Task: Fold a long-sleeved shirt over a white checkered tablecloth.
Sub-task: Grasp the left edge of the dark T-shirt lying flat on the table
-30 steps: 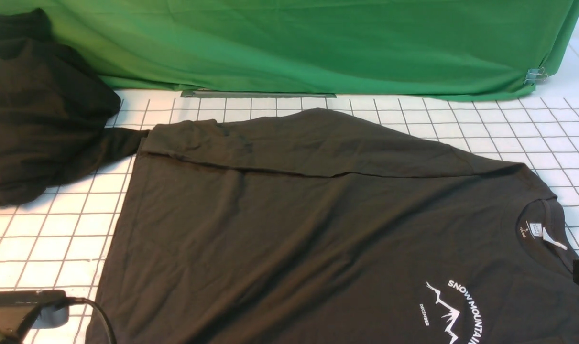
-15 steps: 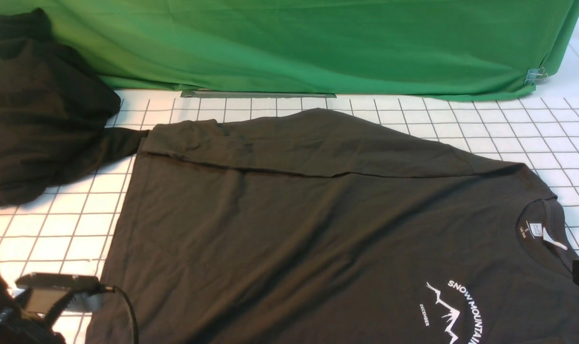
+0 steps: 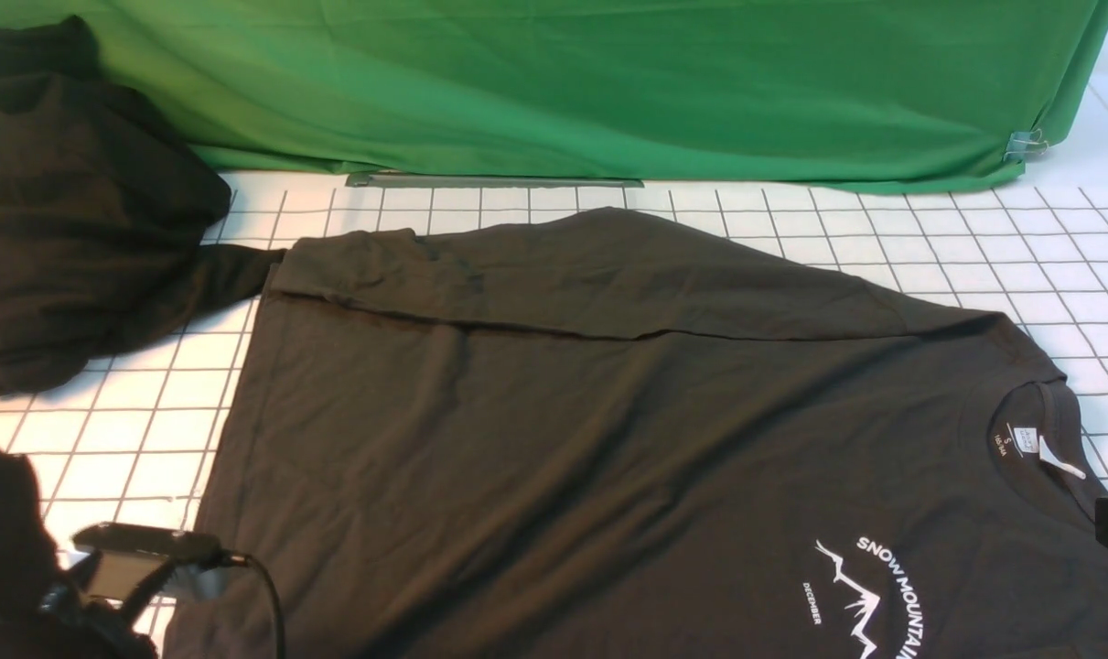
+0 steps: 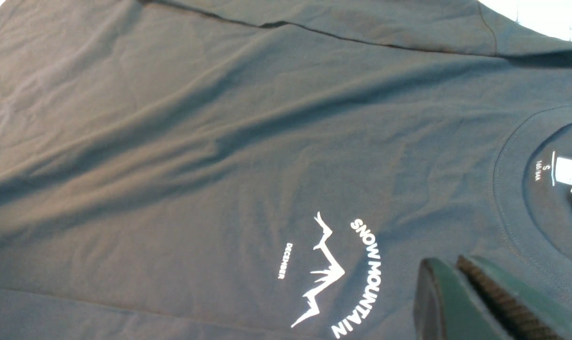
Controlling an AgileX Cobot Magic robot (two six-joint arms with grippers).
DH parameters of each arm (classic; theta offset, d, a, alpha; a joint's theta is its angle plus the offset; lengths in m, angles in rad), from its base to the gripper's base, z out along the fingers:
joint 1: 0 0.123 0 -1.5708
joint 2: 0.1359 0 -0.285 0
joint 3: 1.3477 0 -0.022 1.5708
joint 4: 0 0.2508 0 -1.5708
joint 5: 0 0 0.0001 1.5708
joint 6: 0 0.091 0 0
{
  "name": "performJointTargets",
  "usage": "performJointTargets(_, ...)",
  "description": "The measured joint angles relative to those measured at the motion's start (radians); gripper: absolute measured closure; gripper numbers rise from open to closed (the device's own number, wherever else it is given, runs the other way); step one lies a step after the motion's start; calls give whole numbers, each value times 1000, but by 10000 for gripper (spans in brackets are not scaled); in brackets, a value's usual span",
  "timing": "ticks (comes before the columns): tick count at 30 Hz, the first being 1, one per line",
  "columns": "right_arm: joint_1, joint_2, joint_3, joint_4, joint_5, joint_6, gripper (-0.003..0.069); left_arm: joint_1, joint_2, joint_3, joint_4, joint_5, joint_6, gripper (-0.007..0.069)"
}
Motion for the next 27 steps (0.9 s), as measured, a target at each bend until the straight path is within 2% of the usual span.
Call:
performJointTargets(16,0,0,0,0,0,0,618,0,47,0,-14,32,36,272)
performJointTargets(21,0,0,0,0,0,0,616,0,48,-20,82,89,-34,272)
performJointTargets(25,0,0,0,0,0,0,616,-7,47,-55,69,98,-37,272)
performJointTargets(27,0,0,0,0,0,0,616,-54,47,-61,56,95,-37,272)
